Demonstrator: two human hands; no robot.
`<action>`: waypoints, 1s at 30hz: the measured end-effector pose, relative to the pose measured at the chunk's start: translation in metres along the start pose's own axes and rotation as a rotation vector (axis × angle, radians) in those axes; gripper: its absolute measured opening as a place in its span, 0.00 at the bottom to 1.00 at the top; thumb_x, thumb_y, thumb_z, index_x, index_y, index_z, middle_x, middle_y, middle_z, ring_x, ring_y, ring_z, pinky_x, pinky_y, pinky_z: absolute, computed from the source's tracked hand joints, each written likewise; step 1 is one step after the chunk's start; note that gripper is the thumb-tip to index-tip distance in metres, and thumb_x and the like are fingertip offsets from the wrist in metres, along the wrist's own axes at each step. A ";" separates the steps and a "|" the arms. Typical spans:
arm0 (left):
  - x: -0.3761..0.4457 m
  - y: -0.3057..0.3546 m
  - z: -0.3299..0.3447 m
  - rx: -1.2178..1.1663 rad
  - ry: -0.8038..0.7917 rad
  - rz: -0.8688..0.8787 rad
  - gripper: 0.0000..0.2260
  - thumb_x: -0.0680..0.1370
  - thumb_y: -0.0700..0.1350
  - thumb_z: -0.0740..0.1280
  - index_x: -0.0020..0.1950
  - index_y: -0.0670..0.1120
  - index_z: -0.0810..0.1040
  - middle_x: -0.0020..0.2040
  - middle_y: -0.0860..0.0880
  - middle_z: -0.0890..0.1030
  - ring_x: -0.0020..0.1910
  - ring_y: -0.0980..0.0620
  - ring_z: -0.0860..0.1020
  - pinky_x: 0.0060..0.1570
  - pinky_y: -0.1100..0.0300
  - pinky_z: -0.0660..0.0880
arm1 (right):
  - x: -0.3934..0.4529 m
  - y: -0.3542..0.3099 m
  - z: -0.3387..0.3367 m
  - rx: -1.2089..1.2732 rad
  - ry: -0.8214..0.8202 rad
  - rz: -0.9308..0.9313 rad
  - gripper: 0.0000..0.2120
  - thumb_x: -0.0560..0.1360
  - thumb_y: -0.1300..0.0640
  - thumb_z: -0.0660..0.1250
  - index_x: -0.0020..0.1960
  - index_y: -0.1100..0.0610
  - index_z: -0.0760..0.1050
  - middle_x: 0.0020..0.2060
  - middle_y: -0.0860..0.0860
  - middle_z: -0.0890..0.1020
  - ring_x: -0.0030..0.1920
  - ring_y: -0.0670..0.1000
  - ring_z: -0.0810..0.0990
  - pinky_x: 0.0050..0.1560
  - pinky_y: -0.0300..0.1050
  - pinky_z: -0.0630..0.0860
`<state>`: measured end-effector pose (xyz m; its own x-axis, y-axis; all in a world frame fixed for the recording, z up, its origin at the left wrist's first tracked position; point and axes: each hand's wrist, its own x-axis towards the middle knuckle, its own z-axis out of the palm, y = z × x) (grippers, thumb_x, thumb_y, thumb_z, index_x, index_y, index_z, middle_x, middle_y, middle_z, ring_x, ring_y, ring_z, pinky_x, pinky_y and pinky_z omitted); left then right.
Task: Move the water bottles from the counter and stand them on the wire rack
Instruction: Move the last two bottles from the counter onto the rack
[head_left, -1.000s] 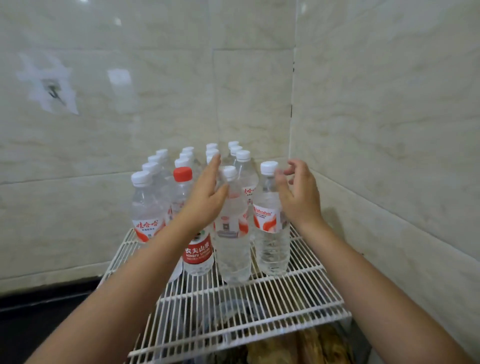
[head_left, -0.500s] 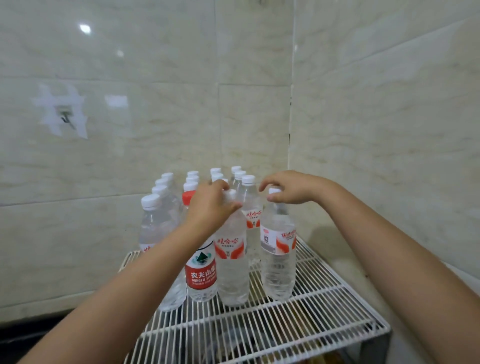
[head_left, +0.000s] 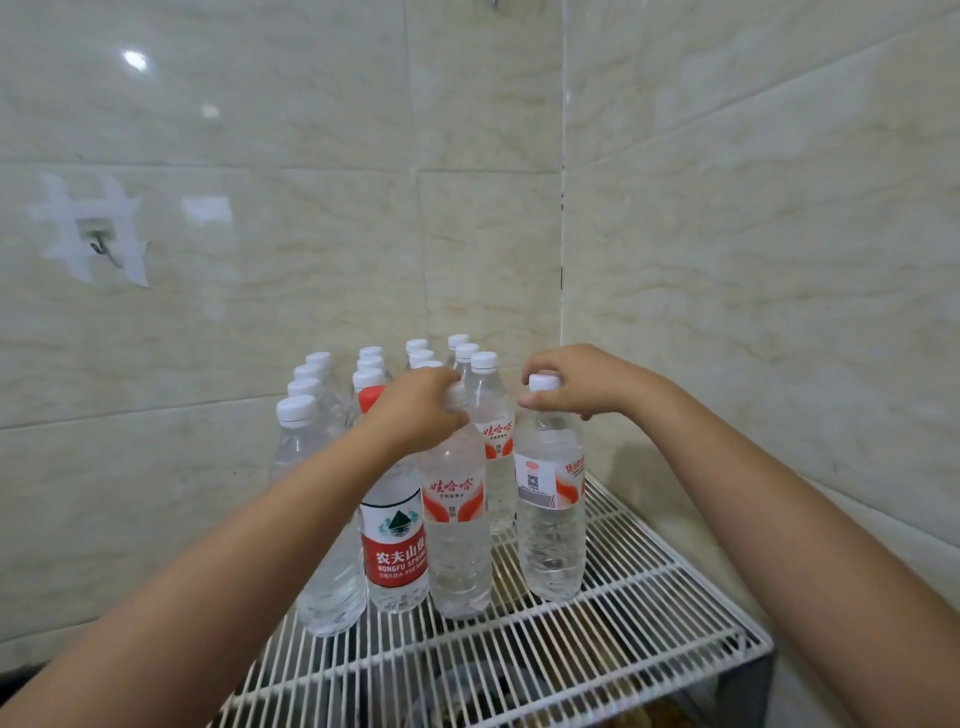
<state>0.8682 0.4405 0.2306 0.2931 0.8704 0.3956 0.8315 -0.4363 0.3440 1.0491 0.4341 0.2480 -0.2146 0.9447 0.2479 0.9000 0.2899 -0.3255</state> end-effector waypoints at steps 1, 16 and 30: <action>0.000 -0.001 0.000 -0.008 0.006 -0.002 0.15 0.74 0.42 0.66 0.60 0.42 0.73 0.57 0.43 0.78 0.54 0.47 0.75 0.45 0.61 0.66 | 0.001 -0.001 0.001 -0.094 0.043 0.042 0.15 0.74 0.47 0.64 0.55 0.55 0.74 0.43 0.50 0.73 0.37 0.48 0.73 0.32 0.40 0.70; -0.008 -0.011 0.003 -0.022 0.075 0.021 0.11 0.74 0.46 0.66 0.55 0.43 0.74 0.45 0.48 0.76 0.41 0.52 0.71 0.41 0.60 0.67 | 0.001 -0.015 0.003 -0.135 -0.043 -0.064 0.24 0.72 0.53 0.67 0.66 0.54 0.67 0.64 0.53 0.74 0.58 0.53 0.74 0.53 0.42 0.70; 0.011 -0.008 0.011 -0.098 0.153 -0.111 0.10 0.74 0.42 0.66 0.53 0.39 0.75 0.50 0.42 0.79 0.50 0.45 0.76 0.41 0.59 0.67 | 0.024 -0.018 0.031 0.084 0.216 -0.056 0.17 0.73 0.60 0.66 0.61 0.56 0.74 0.62 0.57 0.77 0.60 0.56 0.75 0.54 0.39 0.67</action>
<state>0.8707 0.4563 0.2229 0.1208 0.8730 0.4726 0.8028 -0.3659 0.4707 1.0157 0.4564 0.2313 -0.1689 0.8750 0.4537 0.8525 0.3607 -0.3783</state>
